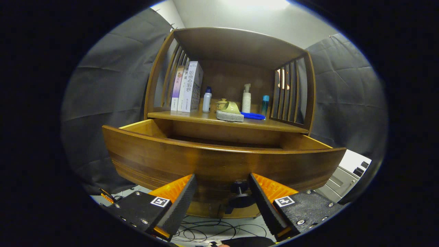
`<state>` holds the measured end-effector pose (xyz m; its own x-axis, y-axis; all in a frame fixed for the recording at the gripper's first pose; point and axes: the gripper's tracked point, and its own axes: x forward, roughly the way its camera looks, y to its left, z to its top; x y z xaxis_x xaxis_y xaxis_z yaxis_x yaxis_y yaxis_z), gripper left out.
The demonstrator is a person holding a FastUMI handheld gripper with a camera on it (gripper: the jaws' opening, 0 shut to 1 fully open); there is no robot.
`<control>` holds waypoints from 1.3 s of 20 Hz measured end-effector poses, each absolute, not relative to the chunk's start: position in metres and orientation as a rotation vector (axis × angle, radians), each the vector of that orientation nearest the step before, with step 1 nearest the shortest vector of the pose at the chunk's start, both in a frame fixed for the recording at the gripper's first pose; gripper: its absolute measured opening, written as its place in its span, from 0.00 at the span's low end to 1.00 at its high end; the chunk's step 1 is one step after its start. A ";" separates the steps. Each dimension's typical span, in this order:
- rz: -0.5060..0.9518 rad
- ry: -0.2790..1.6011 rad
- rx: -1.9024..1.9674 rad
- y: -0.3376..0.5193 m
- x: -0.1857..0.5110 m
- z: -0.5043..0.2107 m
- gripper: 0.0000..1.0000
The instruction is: Pull open the drawer, take out the items inside it, and place them on the countertop above the cabinet.
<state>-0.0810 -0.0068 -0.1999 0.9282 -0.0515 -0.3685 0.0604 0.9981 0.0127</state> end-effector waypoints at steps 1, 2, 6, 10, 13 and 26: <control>-0.058 0.374 0.024 -0.007 -0.079 -0.200 0.95; -0.056 0.375 0.021 -0.007 -0.079 -0.201 0.95; -0.053 0.374 0.023 -0.008 -0.061 -0.198 0.96; -0.050 0.371 0.032 -0.009 -0.040 -0.201 0.96; -0.046 0.368 0.030 -0.010 -0.022 -0.205 0.96; -0.046 0.345 0.037 -0.013 0.046 -0.219 0.96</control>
